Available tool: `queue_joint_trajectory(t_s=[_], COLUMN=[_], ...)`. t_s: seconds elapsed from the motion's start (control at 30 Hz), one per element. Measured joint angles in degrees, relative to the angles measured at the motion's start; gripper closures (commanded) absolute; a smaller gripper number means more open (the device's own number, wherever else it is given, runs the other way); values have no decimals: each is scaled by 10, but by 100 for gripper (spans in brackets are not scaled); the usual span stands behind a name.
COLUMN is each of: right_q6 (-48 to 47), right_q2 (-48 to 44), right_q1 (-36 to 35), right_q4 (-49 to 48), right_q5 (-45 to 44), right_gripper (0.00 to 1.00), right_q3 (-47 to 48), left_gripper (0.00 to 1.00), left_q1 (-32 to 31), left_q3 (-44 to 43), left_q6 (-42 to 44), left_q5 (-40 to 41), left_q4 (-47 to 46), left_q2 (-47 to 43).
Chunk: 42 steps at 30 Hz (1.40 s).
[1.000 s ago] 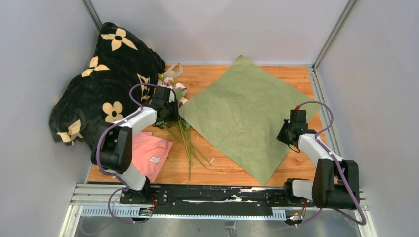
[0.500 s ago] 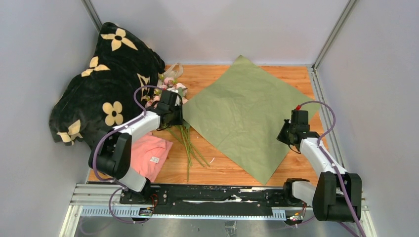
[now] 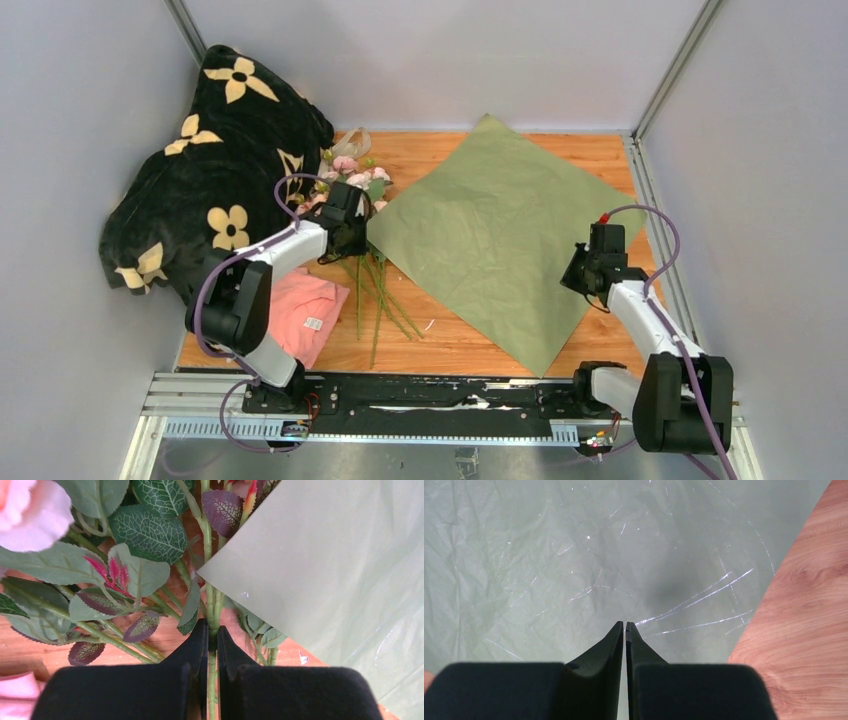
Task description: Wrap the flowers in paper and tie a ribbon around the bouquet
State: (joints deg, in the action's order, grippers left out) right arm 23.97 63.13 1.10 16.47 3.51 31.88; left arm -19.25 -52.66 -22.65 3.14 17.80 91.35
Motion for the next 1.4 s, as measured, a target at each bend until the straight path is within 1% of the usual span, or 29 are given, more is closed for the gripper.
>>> queue_joint_trajectory(t_s=[0.07, 0.13, 0.23, 0.3, 0.4, 0.47, 0.5, 0.53, 0.57, 0.6, 0.63, 0.67, 0.7, 0.77, 0.9, 0.97, 1.0, 1.1, 1.13, 1.2, 1.23, 1.27, 1.3, 1.33, 1.37, 1.4], right_q6=[-1, -5, -12, -17, -30, -38, -42, -43, -44, -42, -34, -24, -9, 17, 37, 38, 39, 50, 53, 64, 64, 76, 83, 92, 91, 90], right_q2=[-7, -18, -30, -36, -42, -47, -50, -53, -57, -61, -64, -68, -70, -70, -33, 3, 18, 69, 82, 109, 117, 127, 132, 135, 135, 132], right_q1=[0, 0, -1, -10, -32, -54, -69, -85, -107, -131, -149, -174, -197, -246, -363, -412, -426, -451, -453, -456, -456, -456, -458, -463, -465, -466], right_q4=[7, 16, 28, 35, 46, 50, 50, 49, 44, 30, 9, -35, -82, -170, -310, -365, -381, -419, -428, -441, -443, -445, -445, -443, -440, -429], right_q5=[0, 0, 0, 0, 8, 20, 29, 42, 63, 91, 115, 146, 170, 192, 194, 189, 187, 170, 165, 153, 148, 145, 141, 130, 125, 113], right_gripper=[91, 91, 90, 89, 85, 74, 68, 57, 50, 42, 38, 36, 35, 34, 34, 35, 35, 37, 39, 60, 75, 94, 100, 100, 100, 100], right_q3=[2, 6, 18, 30, 52, 73, 86, 98, 115, 133, 145, 158, 170, 188, 242, 277, 288, 318, 322, 325, 325, 326, 329, 332, 333, 334], left_gripper=[100, 100, 100, 100, 100, 100, 100, 100, 100, 100, 100, 100, 100, 100, 100, 100, 100, 100, 100, 100, 100, 99, 75, 41, 18, 2], left_q1=[5, 24, 65, 91, 100, 98, 98, 98, 97, 95, 92, 83, 72, 45, -2, -16, -21, -42, -48, -60, -63, -66, -66, -66, -66, -68], left_q3=[-15, -33, -59, -83, -126, -157, -169, -177, -187, -195, -202, -211, -216, -219, -219, -219, -219, -218, -216, -211, -209, -204, -201, -195, -193, -193], left_q6=[1, 3, 14, 32, 68, 95, 108, 116, 124, 131, 134, 140, 146, 156, 165, 165, 165, 165, 165, 164, 164, 164, 164, 162, 163, 163], left_q5=[-3, -12, -19, -18, -28, -63, -94, -127, -171, -213, -252, -304, -338, -391, -458, -476, -478, -482, -483, -484, -485, -476, -471, -464, -462, -461], left_q4=[17, 34, 47, 46, 42, 35, 32, 30, 30, 30, 31, 36, 41, 56, 85, 90, 92, 93, 93, 93, 93, 94, 93, 93, 92, 93], left_q2=[-3, -21, -73, -125, -189, -226, -241, -251, -261, -268, -271, -273, -273, -273, -273, -273, -273, -273, -273, -273, -273, -273, -272, -269, -266, -263])
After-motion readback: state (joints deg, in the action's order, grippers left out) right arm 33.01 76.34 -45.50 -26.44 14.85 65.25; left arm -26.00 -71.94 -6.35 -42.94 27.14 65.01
